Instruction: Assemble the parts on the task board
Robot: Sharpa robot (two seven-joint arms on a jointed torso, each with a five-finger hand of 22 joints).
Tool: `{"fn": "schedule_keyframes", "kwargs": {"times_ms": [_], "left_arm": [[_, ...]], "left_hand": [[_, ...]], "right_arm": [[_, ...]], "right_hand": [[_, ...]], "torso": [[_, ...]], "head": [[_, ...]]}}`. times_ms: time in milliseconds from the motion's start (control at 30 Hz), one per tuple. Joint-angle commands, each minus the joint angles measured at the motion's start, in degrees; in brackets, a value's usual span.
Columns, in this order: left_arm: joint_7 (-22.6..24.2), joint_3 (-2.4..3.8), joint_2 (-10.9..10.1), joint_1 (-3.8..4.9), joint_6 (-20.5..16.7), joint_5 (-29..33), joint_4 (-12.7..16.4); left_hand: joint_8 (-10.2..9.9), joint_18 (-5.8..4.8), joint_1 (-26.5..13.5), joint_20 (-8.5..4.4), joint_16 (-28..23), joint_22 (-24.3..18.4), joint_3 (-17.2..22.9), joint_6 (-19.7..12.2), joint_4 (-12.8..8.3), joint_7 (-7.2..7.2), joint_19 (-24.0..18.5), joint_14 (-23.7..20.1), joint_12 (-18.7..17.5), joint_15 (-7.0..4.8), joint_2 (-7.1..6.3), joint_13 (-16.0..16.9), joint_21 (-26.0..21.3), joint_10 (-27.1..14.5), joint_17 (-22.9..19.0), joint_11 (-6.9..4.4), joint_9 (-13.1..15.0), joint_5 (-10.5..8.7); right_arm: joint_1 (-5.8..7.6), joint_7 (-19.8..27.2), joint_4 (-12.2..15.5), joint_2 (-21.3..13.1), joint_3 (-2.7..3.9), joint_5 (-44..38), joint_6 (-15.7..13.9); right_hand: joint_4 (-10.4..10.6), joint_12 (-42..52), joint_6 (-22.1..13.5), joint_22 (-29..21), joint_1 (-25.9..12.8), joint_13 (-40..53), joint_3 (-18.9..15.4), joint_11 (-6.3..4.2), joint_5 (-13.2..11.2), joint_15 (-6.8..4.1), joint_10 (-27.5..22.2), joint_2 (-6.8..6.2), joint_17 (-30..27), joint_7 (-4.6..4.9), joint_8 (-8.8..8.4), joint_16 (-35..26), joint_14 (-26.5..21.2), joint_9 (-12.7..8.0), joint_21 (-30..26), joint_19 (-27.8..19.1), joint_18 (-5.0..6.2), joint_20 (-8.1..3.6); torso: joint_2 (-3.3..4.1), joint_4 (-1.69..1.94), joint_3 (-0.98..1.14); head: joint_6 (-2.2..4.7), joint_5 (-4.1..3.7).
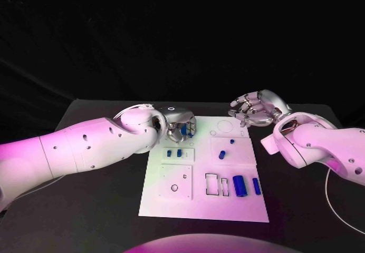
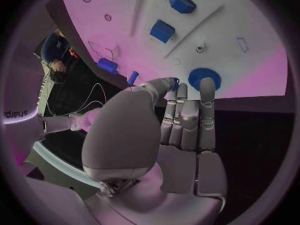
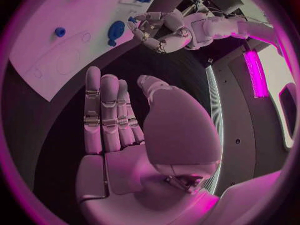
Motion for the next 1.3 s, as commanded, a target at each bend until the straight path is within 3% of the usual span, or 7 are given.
{"fn": "schedule_keyframes", "kwargs": {"times_ms": [33, 267, 433, 833, 1300], "left_arm": [[-0.1, 0.4, -1.07, 0.01, -1.69, 1.9, 1.25], [-1.15, 0.78, -3.5, -0.02, 1.17, 3.22, 2.23], [-1.59, 0.78, -4.5, -0.62, 2.34, 3.34, 2.01], [-1.84, 0.71, -4.68, -2.07, 3.5, 2.79, 1.0], [-2.17, 0.69, -4.81, -2.35, 3.87, 2.39, 0.77]], "left_hand": [[-0.39, 0.79, -0.57, -0.48, 0.11, 0.06, -0.01, 0.45, -0.39, -0.07, -0.02, 0.45, -0.36, 0.08, -0.12, -0.07, 0.27, 0.51, 0.08, -0.11, 0.09, -0.33], [-0.58, 0.78, -1.05, -0.42, 0.09, 0.07, -0.1, 0.64, -0.43, -0.08, -0.04, 0.52, -0.79, 0.11, -0.35, -0.11, 0.29, 0.79, -0.06, -0.09, 0.13, -0.45], [-0.68, 0.78, -1.16, -0.41, 0.06, 0.06, -0.13, 0.64, -0.46, -0.08, -0.06, 0.49, -0.94, 0.12, -0.45, -0.12, 0.28, 0.85, -0.19, -0.08, 0.13, -0.5], [-0.74, 0.78, -1.22, -0.4, 0.06, 0.06, -0.14, 0.64, -0.49, -0.07, -0.07, 0.5, -1.03, 0.13, -0.51, -0.13, 0.27, 0.9, -0.2, -0.08, 0.13, -0.51], [-0.87, 0.8, -1.11, -0.39, 0.02, 0.06, -0.02, 0.73, -0.74, -0.07, -0.09, 0.5, -1.23, 0.11, -0.54, -0.13, 0.28, 1.09, -0.32, -0.1, 0.14, -0.52]], "right_arm": [[-0.08, 0.61, -0.08, 0.09, 0.01, -0.29, 0.23], [-0.14, 0.55, -0.2, 0.03, 0.0, -0.29, 0.3], [-0.16, 0.53, -0.18, -0.03, 0.0, -0.29, 0.31], [-0.24, 0.56, -0.16, -0.02, 0.0, -0.29, 0.28], [-0.28, 0.55, -0.14, -0.11, 0.0, -0.29, 0.24]], "right_hand": [[-0.1, -0.3, 0.11, -0.09, -0.33, -0.09, 0.32, -0.28, 0.05, 0.0, -0.33, -0.46, -0.02, 0.1, 0.26, -0.3, -0.18, 0.06, -0.23, 0.29, 0.72, 0.06], [-0.1, -0.3, 0.11, -0.09, -0.33, -0.09, 0.32, -0.28, 0.05, 0.0, -0.33, -0.46, -0.02, 0.1, 0.26, -0.3, -0.18, 0.06, -0.23, 0.29, 0.72, 0.06], [-0.1, -0.3, 0.11, -0.09, -0.33, -0.09, 0.32, -0.28, 0.05, 0.0, -0.33, -0.46, -0.02, 0.1, 0.26, -0.3, -0.18, 0.06, -0.23, 0.29, 0.72, 0.06], [-0.1, -0.3, 0.11, -0.09, -0.33, -0.09, 0.32, -0.28, 0.05, 0.0, -0.33, -0.46, -0.02, 0.1, 0.26, -0.3, -0.18, 0.06, -0.23, 0.29, 0.72, 0.06], [-0.1, -0.3, 0.11, -0.09, -0.33, -0.09, 0.32, -0.28, 0.05, 0.0, -0.33, -0.46, -0.02, 0.1, 0.26, -0.3, -0.18, 0.06, -0.23, 0.29, 0.72, 0.06]], "torso": [[-0.11, 0.06, 0.06], [-0.01, 0.01, 0.04], [0.02, 0.05, 0.03], [0.03, -0.03, -0.01], [0.04, -0.03, 0.02]], "head": [[0.04, 0.13], [0.09, 0.13], [0.06, 0.16], [-0.04, 0.3], [-0.19, 0.37]]}}
